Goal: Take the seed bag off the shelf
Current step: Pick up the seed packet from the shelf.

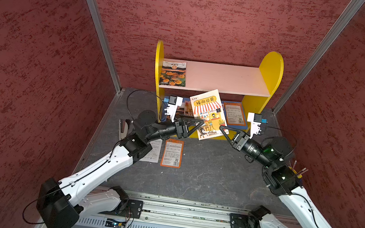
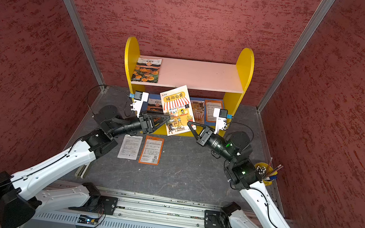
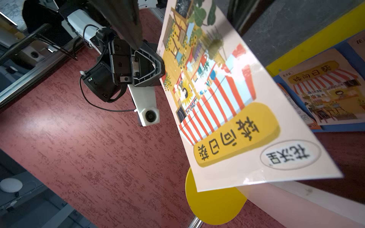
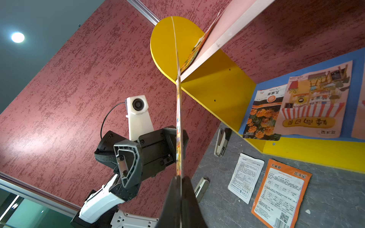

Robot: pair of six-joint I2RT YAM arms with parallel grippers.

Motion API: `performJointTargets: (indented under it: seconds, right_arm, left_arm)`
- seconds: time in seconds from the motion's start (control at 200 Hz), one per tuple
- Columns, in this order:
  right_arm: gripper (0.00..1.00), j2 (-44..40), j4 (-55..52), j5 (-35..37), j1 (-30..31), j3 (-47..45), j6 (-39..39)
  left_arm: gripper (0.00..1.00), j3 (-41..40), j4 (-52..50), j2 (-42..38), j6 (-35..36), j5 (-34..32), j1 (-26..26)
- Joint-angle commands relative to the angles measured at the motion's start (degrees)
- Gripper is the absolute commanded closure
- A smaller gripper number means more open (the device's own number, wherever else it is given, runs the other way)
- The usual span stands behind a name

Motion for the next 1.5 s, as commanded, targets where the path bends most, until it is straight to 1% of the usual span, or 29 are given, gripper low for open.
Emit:
performJointTargets:
  seconds: [0.0, 0.095, 0.19, 0.22, 0.276, 0.296, 0.326, 0.341, 0.466, 0.581, 0.651, 0.716, 0.842, 0.947, 0.952, 1.017, 1.152, 1.187, 1.232, 1.262, 1.287, 1.358, 1.418, 1.498]
  right_arm:
    - [1.00, -0.8, 3.4, -1.8, 0.2, -0.1, 0.4]
    - [1.00, -0.9, 3.5, -2.0, 0.3, -0.4, 0.3]
    - [1.00, -0.8, 3.2, -2.9, 0.4, -0.2, -0.3]
    - [0.95, -0.8, 2.5, -3.3, 0.4, 0.1, -0.9]
    - [0.90, -0.8, -0.1, -3.6, 0.4, 1.0, -2.7]
    - [0.85, -0.9, -1.2, -3.8, 0.4, 1.4, -3.4]
    - [0.75, -1.0, -3.1, -4.1, 0.4, 2.2, -4.9]
    - [0.71, -1.0, -4.4, -4.3, 0.4, 2.7, -5.9]
    - [0.48, -1.0, -15.6, -5.1, 0.3, 8.3, -14.2]
    - [0.40, 0.2, -21.6, -8.9, 0.3, 13.3, -19.0]
    - [0.37, 1.4, -22.8, -11.3, 0.3, 15.3, -20.3]
    - [0.36, 2.7, -24.1, -12.0, 0.3, 17.0, -21.6]
    - [0.37, 4.8, -25.1, -11.6, 0.3, 19.2, -23.4]
    - [0.48, 6.3, -24.7, -12.1, 0.3, 20.1, -23.6]
    - [0.50, 6.4, -24.6, -12.1, 0.3, 20.2, -23.6]
    - [0.57, 6.8, -24.3, -12.1, 0.3, 20.3, -23.6]
    - [0.89, 6.7, -23.8, -11.9, 0.3, 19.7, -23.5]
    - [0.94, 6.6, -23.9, -11.9, 0.3, 19.6, -23.5]
    - [0.97, 6.4, -24.1, -11.6, 0.3, 19.5, -23.6]
    - [0.99, 6.3, -24.4, -11.4, 0.3, 19.4, -23.8]
    - [1.00, 6.2, -24.7, -11.2, 0.3, 19.4, -23.8]
    - [1.00, 5.9, -25.4, -11.0, 0.3, 19.4, -24.0]
    - [1.00, 5.4, -26.1, -10.5, 0.3, 19.0, -23.7]
    - [1.00, 4.7, -27.8, -8.7, 0.3, 18.0, -23.5]
  left_arm:
    - [0.53, 1.7, 4.5, 0.3, -1.5, 1.6, 0.4]
    - [0.72, 1.9, 4.6, 0.5, -1.6, 1.9, 0.5]
    - [0.86, 2.1, 4.1, 0.4, -1.8, 2.2, 0.6]
    - [0.90, 2.3, 3.7, 0.4, -1.7, 2.6, 0.7]
    - [0.97, 2.6, 2.9, 0.3, -1.5, 3.7, 1.1]
    - [1.00, 2.8, 2.8, 0.3, -1.4, 4.5, 1.2]
    - [1.00, 2.9, 2.7, 0.2, -1.5, 5.6, 1.6]
    - [1.00, 3.0, 2.7, 0.2, -1.6, 6.5, 1.9]
    - [1.00, 4.3, -0.7, -0.3, -0.9, 13.3, 4.0]
    - [1.00, 5.3, -6.0, -1.1, 1.4, 17.6, 5.0]
    - [1.00, 5.3, -6.0, -0.9, 1.2, 19.4, 5.2]
    - [1.00, 4.9, -4.1, -0.7, -0.2, 20.9, 5.1]
    - [1.00, 4.6, -1.1, -0.1, -2.2, 22.4, 5.1]
    - [1.00, 4.8, -0.8, 0.2, -2.4, 22.8, 5.1]
    - [1.00, 4.8, -0.8, 0.2, -2.3, 22.7, 5.1]
    - [1.00, 4.8, -0.7, 0.3, -2.5, 22.9, 5.1]
    - [1.00, 4.9, -1.4, 0.6, -2.2, 22.7, 5.1]
    - [1.00, 4.9, -1.8, 0.6, -2.1, 22.6, 5.1]
    - [1.00, 4.9, -2.3, 0.7, -1.7, 22.5, 5.1]
    - [0.98, 4.9, -2.9, 0.7, -1.4, 22.3, 5.1]
    - [0.93, 5.0, -3.6, 0.7, -1.0, 22.0, 5.1]
    - [0.69, 5.0, -6.1, 0.4, 0.3, 20.9, 5.1]
    - [0.45, 5.5, -9.3, 0.2, 1.6, 19.6, 5.3]
    - [0.23, 6.1, -14.6, -0.5, 3.8, 17.1, 5.9]
